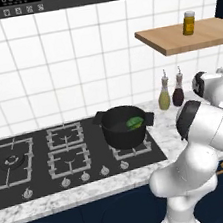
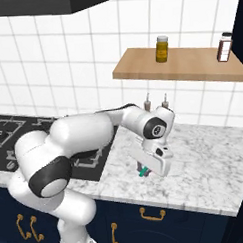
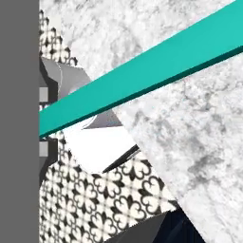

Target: Put the broccoli and broccoli in the pot. Retrieve the spatula and lightly stir the vegetables in the pot.

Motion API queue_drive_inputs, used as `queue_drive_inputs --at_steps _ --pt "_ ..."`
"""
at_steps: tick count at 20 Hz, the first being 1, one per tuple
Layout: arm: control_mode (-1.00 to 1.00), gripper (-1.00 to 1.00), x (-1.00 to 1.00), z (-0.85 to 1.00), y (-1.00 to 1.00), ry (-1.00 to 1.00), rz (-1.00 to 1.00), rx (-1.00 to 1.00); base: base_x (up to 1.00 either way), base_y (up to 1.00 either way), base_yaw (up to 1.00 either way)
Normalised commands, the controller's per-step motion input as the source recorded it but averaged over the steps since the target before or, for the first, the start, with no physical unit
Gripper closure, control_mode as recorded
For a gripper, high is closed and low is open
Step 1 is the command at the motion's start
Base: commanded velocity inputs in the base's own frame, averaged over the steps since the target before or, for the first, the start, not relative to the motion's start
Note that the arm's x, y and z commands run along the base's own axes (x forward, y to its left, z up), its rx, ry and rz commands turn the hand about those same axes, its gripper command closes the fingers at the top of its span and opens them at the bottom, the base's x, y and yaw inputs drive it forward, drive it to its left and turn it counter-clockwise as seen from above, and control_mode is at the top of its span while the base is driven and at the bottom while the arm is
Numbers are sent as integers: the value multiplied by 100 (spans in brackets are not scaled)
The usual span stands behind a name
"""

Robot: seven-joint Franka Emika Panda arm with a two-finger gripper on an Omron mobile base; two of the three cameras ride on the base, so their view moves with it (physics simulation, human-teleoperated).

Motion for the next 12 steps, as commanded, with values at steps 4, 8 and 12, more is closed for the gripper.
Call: queue_drive_inputs --at_steps 4,8,12 --pt "-100 100 -54 100 97 9 -9 30 0 0 0" --pt "-100 100 -54 100 100 0 -12 31 0 0 0" --pt "-100 100 -34 100 100 2 -10 34 0 0 0"
